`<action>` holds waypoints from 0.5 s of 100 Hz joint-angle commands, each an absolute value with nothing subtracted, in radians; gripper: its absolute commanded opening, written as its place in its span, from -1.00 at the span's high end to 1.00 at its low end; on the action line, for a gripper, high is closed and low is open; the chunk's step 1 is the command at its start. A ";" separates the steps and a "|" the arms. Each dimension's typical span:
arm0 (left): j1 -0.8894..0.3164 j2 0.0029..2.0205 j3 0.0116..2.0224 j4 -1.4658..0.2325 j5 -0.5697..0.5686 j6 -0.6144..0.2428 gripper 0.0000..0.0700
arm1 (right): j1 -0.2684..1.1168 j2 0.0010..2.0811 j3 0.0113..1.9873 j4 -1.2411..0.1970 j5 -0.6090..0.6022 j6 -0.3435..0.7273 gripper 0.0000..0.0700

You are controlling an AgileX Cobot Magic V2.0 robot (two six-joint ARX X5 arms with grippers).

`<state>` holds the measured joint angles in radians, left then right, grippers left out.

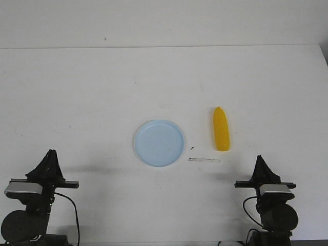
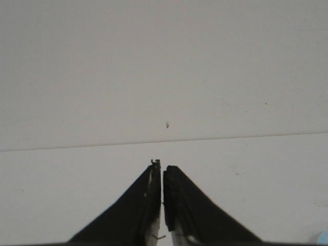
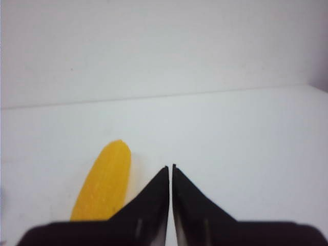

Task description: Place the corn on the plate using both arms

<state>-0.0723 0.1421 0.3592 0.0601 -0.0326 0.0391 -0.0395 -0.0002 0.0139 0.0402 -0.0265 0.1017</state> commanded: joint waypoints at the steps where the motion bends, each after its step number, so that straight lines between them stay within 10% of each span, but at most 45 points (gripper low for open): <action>1: -0.072 0.141 0.363 0.075 -0.038 0.052 0.99 | -0.039 0.001 0.013 0.080 -0.026 0.101 0.98; 50: -0.072 0.141 0.363 0.075 -0.038 0.052 0.99 | 0.009 0.071 0.173 0.006 -0.029 0.035 0.99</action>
<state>-0.0723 0.1421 0.3592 0.0601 -0.0326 0.0391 -0.0029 0.0467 0.1249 0.0021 -0.0277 0.0830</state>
